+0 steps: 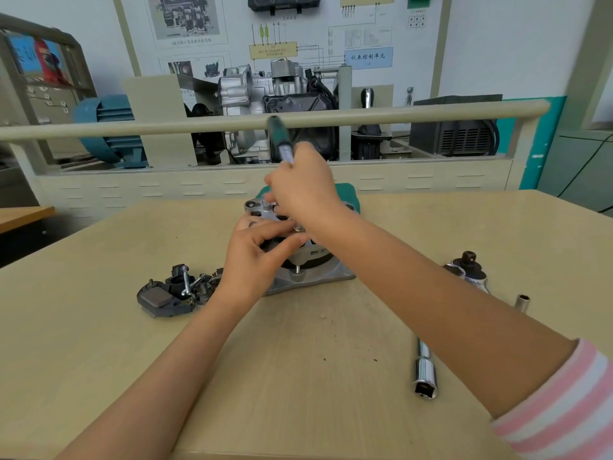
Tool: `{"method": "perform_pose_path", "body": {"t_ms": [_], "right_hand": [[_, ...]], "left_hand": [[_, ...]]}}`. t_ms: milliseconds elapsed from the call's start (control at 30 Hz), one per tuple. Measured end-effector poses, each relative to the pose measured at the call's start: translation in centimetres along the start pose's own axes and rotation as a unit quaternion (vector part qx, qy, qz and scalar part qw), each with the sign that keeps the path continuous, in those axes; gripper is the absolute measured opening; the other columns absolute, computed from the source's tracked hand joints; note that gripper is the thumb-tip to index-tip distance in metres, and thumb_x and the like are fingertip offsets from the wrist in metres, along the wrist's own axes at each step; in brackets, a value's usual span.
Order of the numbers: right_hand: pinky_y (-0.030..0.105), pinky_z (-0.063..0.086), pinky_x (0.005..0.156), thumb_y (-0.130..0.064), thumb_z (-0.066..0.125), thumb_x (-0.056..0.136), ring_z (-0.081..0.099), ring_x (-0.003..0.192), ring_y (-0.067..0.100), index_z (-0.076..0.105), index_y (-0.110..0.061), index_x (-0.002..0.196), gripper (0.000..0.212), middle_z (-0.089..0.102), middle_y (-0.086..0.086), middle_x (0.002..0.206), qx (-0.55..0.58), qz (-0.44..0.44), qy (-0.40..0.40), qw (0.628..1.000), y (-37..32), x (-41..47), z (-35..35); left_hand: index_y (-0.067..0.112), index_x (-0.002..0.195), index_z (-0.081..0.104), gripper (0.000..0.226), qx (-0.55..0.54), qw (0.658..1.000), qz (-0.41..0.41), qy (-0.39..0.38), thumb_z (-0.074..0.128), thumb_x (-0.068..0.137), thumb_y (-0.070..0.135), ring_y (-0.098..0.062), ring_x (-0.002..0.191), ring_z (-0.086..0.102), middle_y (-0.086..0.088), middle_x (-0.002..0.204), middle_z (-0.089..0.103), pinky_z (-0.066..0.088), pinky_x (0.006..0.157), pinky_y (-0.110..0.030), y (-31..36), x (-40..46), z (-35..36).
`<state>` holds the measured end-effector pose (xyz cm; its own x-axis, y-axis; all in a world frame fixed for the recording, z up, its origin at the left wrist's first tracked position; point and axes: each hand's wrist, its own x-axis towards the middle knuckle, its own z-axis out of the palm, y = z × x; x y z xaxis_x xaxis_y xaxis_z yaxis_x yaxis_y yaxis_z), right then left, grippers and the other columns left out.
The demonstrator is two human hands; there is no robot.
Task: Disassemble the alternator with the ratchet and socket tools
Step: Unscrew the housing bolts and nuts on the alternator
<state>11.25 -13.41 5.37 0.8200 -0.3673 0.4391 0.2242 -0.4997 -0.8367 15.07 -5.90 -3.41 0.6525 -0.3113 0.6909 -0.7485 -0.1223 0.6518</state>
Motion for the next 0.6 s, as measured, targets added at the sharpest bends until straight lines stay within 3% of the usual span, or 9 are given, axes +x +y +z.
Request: {"method": "perform_pose_path", "body": {"t_ms": [100,167,300,333,400,433,467,533,600], "right_hand": [[0.042,0.055,0.069,-0.003,0.037,0.092,0.06,0.083,0.026,0.043,-0.006,0.104,0.014,0.056,0.012,0.09,0.219,0.108,0.068,0.967,0.1,-0.8,0.0],[0.031,0.044,0.055,-0.002,0.04,0.092,0.052,0.07,0.021,0.045,-0.006,0.093,0.006,0.054,0.012,0.082,0.323,0.15,0.103,0.929,-0.2,-1.4,-0.6],[0.037,0.035,0.062,0.002,0.034,0.095,0.035,0.063,0.029,0.034,-0.008,0.071,0.027,0.045,0.021,0.078,0.424,0.184,0.16,0.872,-0.4,-2.3,-1.4],[0.035,0.034,0.063,-0.001,0.031,0.098,0.035,0.064,0.028,0.033,-0.01,0.07,0.03,0.042,0.018,0.077,0.47,0.203,0.162,0.843,-0.5,-2.4,-1.4],[0.028,0.037,0.067,-0.008,0.029,0.101,0.044,0.075,0.024,0.038,-0.011,0.078,0.026,0.04,0.009,0.077,0.561,0.242,0.162,0.775,-0.6,-2.5,-1.4],[0.026,0.04,0.073,-0.009,0.029,0.102,0.049,0.085,0.024,0.043,-0.009,0.087,0.02,0.042,0.007,0.08,0.579,0.245,0.166,0.76,-0.6,-2.3,-1.2],[0.028,0.043,0.079,-0.009,0.029,0.102,0.052,0.092,0.025,0.043,-0.009,0.096,0.015,0.045,0.006,0.082,0.573,0.256,0.177,0.758,-0.7,-2.3,-1.0],[0.037,0.047,0.083,-0.008,0.03,0.1,0.058,0.089,0.032,0.04,-0.01,0.093,0.012,0.045,0.006,0.072,0.534,0.26,0.175,0.785,-0.6,-2.2,-1.0],[0.036,0.047,0.064,-0.005,0.031,0.097,0.057,0.067,0.029,0.038,-0.011,0.083,0.016,0.047,0.008,0.052,0.504,0.245,0.137,0.817,-0.7,-2.0,-1.5]], "left_hand": [[0.002,0.084,0.073,0.012,0.005,1.0,0.005,0.008,0.067,0.078,0.012,-0.001,0.085,0.04,0.021,0.066,0.058,0.031,0.076,-0.008,0.1,0.0,0.0],[0.0,0.077,0.072,0.015,0.005,1.0,0.006,0.012,0.064,0.077,0.013,-0.002,0.082,0.039,0.024,0.054,0.054,0.031,0.074,-0.013,0.2,-0.1,0.0],[-0.008,0.069,0.065,0.023,0.006,1.0,0.008,0.025,0.06,0.072,0.015,-0.003,0.077,0.038,0.023,0.049,0.053,0.03,0.069,-0.011,0.5,-0.2,0.2],[-0.009,0.066,0.063,0.024,0.008,0.999,0.01,0.03,0.058,0.071,0.014,-0.004,0.076,0.037,0.018,0.049,0.053,0.03,0.067,-0.008,0.6,-0.2,0.2],[-0.008,0.064,0.062,0.017,0.01,0.999,0.005,0.037,0.058,0.07,0.007,-0.004,0.075,0.037,0.014,0.046,0.049,0.03,0.065,-0.003,0.5,-0.2,0.3],[-0.003,0.064,0.064,0.01,0.008,0.999,-0.002,0.036,0.06,0.07,0.003,-0.002,0.077,0.039,0.019,0.047,0.047,0.031,0.065,-0.003,0.4,-0.2,0.3],[0.005,0.066,0.067,0.007,0.006,0.999,-0.008,0.031,0.061,0.07,0.003,-0.001,0.079,0.04,0.023,0.052,0.048,0.031,0.066,-0.003,0.4,-0.2,0.2],[0.021,0.074,0.067,0.01,-0.005,1.0,-0.015,0.015,0.063,0.068,0.014,0.002,0.083,0.041,0.025,0.063,0.054,0.033,0.069,-0.005,0.5,-0.2,0.1],[0.027,0.079,0.067,0.012,-0.007,1.0,-0.014,0.003,0.064,0.067,0.026,0.002,0.087,0.042,0.022,0.073,0.059,0.036,0.075,-0.01,0.5,-0.2,0.0]]}}
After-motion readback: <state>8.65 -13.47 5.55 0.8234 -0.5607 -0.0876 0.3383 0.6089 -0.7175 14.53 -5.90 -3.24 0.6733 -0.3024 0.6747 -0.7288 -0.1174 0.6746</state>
